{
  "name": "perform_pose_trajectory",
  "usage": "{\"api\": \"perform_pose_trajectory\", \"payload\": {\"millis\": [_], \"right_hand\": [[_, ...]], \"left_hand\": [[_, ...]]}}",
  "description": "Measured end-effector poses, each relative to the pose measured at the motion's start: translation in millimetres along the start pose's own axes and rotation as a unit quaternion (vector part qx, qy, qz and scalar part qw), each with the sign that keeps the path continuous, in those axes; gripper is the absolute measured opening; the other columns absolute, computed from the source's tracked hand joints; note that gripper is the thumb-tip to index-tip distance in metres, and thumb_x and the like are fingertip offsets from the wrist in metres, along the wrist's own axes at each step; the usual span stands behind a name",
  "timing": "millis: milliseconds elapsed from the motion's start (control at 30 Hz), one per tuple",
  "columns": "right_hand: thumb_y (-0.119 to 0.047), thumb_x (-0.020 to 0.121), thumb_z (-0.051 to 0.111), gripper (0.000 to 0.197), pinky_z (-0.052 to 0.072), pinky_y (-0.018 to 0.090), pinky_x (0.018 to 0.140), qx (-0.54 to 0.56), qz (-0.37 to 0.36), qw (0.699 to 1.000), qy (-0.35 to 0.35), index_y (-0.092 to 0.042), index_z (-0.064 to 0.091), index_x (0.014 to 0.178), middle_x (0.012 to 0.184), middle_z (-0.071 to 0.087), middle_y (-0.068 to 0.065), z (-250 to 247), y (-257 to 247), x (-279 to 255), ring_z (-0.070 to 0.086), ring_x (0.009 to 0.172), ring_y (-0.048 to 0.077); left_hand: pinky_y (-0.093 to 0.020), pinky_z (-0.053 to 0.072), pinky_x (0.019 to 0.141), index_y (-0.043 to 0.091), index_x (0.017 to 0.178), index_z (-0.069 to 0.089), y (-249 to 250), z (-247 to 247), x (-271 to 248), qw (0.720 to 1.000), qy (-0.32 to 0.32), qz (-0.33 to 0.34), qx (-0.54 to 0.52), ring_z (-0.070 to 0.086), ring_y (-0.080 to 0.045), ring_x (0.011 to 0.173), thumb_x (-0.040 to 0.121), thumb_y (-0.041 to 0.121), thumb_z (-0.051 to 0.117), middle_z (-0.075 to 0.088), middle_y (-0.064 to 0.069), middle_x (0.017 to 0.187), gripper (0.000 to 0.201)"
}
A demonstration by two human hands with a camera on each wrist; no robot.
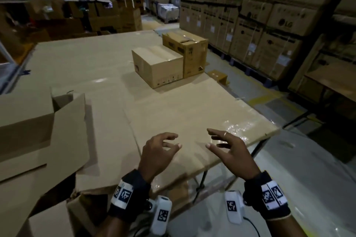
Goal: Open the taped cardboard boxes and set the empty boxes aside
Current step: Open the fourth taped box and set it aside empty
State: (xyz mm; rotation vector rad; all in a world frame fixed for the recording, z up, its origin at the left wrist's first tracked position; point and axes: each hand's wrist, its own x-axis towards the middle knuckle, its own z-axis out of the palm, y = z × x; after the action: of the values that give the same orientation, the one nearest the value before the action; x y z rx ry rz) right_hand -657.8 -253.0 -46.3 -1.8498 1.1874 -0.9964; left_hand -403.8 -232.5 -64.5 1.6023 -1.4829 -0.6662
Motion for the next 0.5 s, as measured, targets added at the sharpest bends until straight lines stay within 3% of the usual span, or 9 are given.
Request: {"api": "perform_pose_trajectory", "payload": {"millis": [67, 167, 233, 500], "right_hand": [[-0.03, 0.091, 0.076, 0.045, 0.057, 0.035, 0.093, -0.017, -0.012, 1.0, -0.013, -0.034, 0.064, 0.133, 0.125, 0.066, -0.017, -7, 0, 36, 0.063, 0.116, 0.002], [-0.025, 0.089, 0.078, 0.046, 0.058, 0.04, 0.092, -0.036, -0.038, 0.998, -0.025, -0.031, 0.064, 0.133, 0.127, 0.067, -0.013, -26, -6, 91, 0.064, 0.116, 0.004], [-0.023, 0.088, 0.079, 0.048, 0.058, 0.041, 0.092, -0.047, -0.056, 0.997, -0.02, -0.027, 0.064, 0.134, 0.128, 0.067, -0.011, -37, -8, 130, 0.065, 0.115, 0.005], [-0.037, 0.088, 0.076, 0.057, 0.057, 0.032, 0.095, -0.115, -0.066, 0.987, -0.085, -0.029, 0.057, 0.141, 0.134, 0.063, -0.009, -54, -11, 248, 0.06, 0.12, 0.001]], "left_hand": [[-0.02, 0.055, 0.071, 0.032, 0.103, 0.076, 1, 2, 32, 0.999, 0.023, -0.018, -0.02, 0.07, 0.006, 0.078, 0.082, 0.034, 0.082, 0.073, 0.024, 0.1, 0.023], [-0.008, 0.048, 0.066, 0.03, 0.103, 0.076, 5, 1, 79, 0.996, 0.063, -0.034, -0.046, 0.07, 0.007, 0.079, 0.083, 0.033, 0.082, 0.074, 0.022, 0.097, 0.021], [-0.008, 0.048, 0.067, 0.028, 0.104, 0.077, 5, -1, 111, 0.994, 0.086, -0.029, -0.058, 0.071, 0.002, 0.084, 0.083, 0.033, 0.082, 0.075, 0.018, 0.097, 0.021], [-0.014, 0.05, 0.073, 0.026, 0.106, 0.077, 12, -11, 191, 0.987, 0.14, -0.066, -0.052, 0.069, 0.0, 0.084, 0.084, 0.036, 0.08, 0.076, 0.016, 0.101, 0.024]]}}
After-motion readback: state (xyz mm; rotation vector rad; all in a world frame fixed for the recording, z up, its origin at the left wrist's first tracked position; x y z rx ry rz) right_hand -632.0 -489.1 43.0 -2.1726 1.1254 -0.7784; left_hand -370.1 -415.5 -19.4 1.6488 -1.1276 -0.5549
